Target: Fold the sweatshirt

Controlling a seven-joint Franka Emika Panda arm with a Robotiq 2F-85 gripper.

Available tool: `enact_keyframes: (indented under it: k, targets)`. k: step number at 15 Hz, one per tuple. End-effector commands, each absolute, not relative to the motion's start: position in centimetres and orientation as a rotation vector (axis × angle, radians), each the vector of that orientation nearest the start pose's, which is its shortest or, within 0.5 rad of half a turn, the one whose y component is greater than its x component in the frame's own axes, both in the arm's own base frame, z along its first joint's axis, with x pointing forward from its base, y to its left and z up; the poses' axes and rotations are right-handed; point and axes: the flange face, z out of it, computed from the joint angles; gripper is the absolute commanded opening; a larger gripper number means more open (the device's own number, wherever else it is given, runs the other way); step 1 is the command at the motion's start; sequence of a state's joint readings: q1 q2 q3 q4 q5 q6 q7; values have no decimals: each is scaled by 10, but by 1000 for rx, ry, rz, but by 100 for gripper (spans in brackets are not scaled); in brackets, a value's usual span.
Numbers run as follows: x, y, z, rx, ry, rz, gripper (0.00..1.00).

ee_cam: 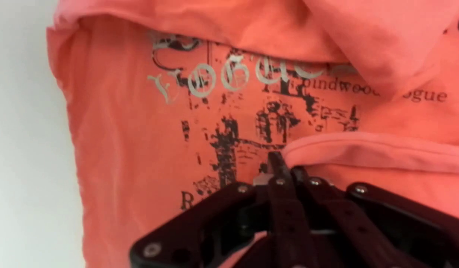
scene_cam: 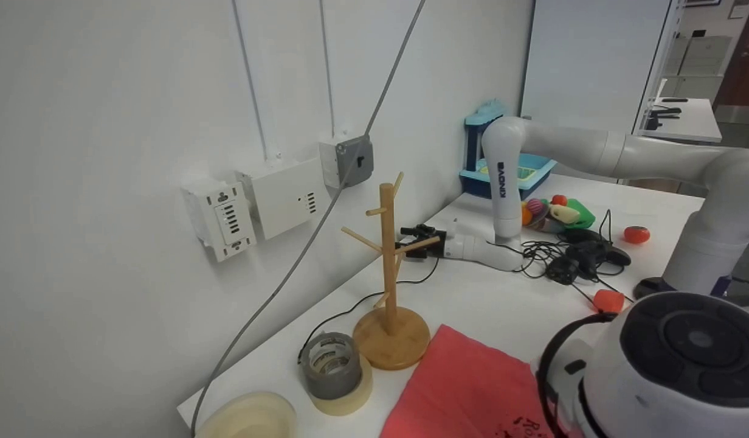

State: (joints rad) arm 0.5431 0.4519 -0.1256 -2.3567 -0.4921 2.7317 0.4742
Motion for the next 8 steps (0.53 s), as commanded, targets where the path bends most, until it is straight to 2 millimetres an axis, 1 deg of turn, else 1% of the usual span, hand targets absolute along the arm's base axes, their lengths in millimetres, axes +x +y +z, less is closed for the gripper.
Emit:
enact_keyframes:
  k: [1,5,8]
  targets:
    - [419,193,141,-3361,-569,-72,1]
    - [398,182,145,-3424,-436,-90,1]
    - [381,174,151,-3468,-334,-134,1]
